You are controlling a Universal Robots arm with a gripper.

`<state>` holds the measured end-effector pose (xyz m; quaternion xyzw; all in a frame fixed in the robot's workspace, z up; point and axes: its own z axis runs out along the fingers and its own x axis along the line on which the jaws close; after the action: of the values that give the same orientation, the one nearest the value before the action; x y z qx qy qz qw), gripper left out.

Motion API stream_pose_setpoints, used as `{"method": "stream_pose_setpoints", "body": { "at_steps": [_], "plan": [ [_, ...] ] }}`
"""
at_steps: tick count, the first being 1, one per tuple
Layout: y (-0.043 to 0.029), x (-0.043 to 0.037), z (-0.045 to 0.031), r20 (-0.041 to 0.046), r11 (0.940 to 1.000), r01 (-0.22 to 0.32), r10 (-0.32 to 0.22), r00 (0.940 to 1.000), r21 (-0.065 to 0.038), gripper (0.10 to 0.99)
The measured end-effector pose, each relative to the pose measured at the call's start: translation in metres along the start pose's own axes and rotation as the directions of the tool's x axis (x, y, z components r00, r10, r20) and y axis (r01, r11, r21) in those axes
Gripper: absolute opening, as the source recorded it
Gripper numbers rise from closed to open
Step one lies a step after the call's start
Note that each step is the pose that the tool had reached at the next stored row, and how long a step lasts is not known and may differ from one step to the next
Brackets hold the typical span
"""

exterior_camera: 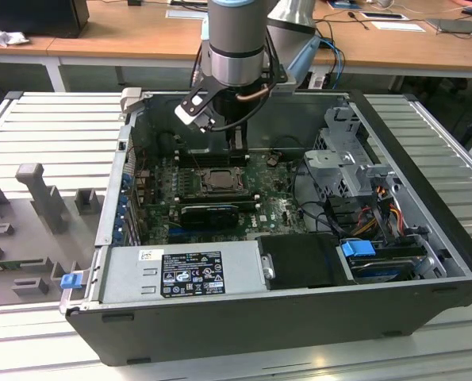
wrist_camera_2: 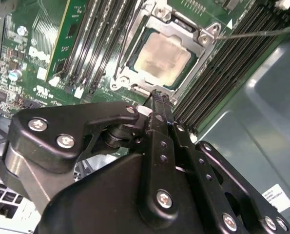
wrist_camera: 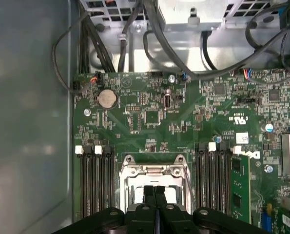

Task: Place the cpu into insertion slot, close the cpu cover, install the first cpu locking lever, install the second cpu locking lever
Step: 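Close the cpu cover, then install the first cpu locking lever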

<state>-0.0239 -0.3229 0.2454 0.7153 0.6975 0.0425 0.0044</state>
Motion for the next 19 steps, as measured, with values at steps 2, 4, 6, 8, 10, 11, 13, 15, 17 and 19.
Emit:
{"method": "stream_pose_setpoints", "body": {
  "at_steps": [2,4,6,8,10,11,13,15,17,19],
  "plan": [
    [-0.0066,-0.0004,0.0040,0.0000,1.0000,0.000,0.000,1.0000,0.000,0.106],
    [-0.0124,-0.0008,0.0094,0.0000,1.0000,0.000,0.000,1.0000,0.000,0.106],
    [-0.0150,-0.0010,0.0100,0.0002,1.0000,0.000,0.000,1.0000,0.000,0.106],
    [-0.0196,-0.0010,0.0100,0.0000,1.0000,0.000,0.000,1.0000,0.000,0.106],
    [-0.0238,-0.0011,0.0097,0.0000,1.0000,0.000,0.000,1.0000,0.000,0.106],
    [-0.0243,-0.0012,0.0096,0.0001,1.0000,0.000,0.000,1.0000,0.000,0.106],
    [-0.0243,-0.0010,0.0074,0.0000,1.0000,0.000,0.000,1.0000,0.000,0.106],
    [-0.0239,-0.0007,0.0013,0.0000,1.0000,0.000,0.000,1.0000,0.000,0.106],
    [-0.0237,-0.0005,-0.0017,0.0000,1.0000,0.000,0.000,1.0000,0.000,0.106],
    [-0.0235,-0.0004,-0.0039,0.0000,1.0000,0.000,0.000,1.0000,0.000,0.106]
  ]
}}
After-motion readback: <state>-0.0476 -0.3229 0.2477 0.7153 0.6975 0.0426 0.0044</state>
